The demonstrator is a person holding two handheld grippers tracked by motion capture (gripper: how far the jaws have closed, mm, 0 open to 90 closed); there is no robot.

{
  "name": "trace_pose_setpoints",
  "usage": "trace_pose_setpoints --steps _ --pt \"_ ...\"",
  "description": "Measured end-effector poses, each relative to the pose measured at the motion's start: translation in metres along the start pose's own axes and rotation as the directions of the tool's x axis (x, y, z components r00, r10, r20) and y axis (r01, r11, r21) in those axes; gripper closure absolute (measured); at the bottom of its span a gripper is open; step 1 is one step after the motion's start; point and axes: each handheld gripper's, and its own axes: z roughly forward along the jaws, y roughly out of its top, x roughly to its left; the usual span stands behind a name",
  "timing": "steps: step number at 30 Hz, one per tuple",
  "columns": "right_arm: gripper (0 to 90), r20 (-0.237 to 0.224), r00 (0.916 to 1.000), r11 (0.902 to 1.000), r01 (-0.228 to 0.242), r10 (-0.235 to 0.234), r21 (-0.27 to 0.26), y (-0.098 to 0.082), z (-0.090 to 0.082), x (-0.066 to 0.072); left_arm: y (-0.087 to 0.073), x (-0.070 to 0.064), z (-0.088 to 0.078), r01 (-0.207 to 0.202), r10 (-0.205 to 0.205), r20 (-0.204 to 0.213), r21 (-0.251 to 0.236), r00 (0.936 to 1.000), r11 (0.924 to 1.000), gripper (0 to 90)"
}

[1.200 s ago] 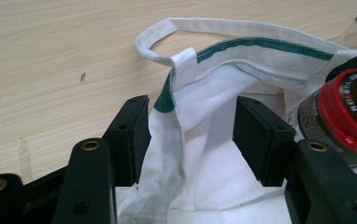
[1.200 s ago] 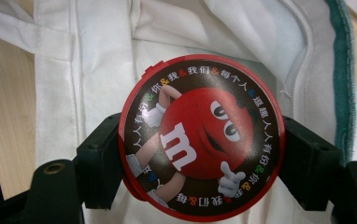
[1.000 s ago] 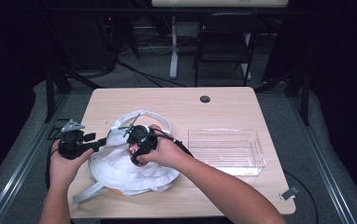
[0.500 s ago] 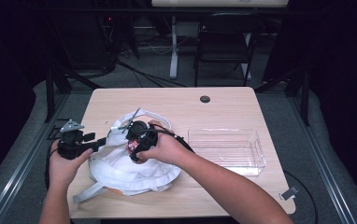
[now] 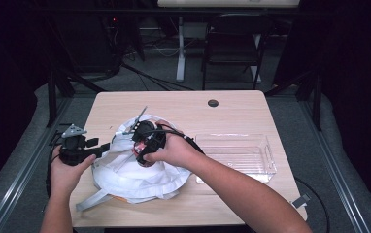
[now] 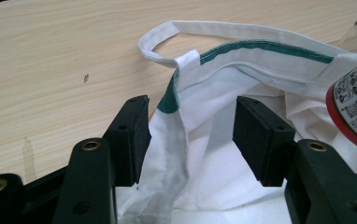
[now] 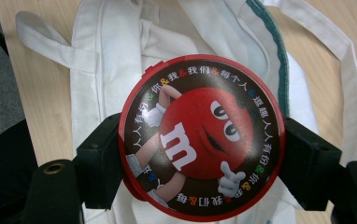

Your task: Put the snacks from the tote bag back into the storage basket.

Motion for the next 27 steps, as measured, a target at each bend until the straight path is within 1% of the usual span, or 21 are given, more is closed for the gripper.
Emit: trace_pose_setpoints --steps 6,11,17,23,27 --pt "25.1 0.002 1.0 1.0 -0.004 0.004 0.0 -0.002 -0.006 -0.003 0.0 0.001 -0.001 0.0 0.0 -0.001 -0.001 1.0 1.0 46.0" --pt "25.1 0.013 0.9999 0.9999 -0.009 0.009 0.006 -0.008 -0.014 -0.008 0.0 0.001 -0.001 0.0 0.0 -0.001 0.0 1.0 1.0 46.0" --pt "25.2 0.025 0.9993 0.9996 -0.027 0.027 -0.005 -0.018 -0.024 -0.017 0.0 0.001 -0.001 0.001 -0.001 -0.004 0.001 1.0 1.0 45.9" --pt "25.2 0.05 0.9977 0.999 -0.045 0.045 -0.002 -0.031 -0.034 -0.027 0.0 0.0 0.0 0.001 -0.001 -0.003 0.003 1.0 1.0 45.9" --pt "25.1 0.059 0.9962 0.9979 -0.063 0.063 -0.013 -0.038 -0.041 -0.033 0.0 0.0 0.0 -0.001 0.001 -0.003 0.005 1.0 1.0 45.9"
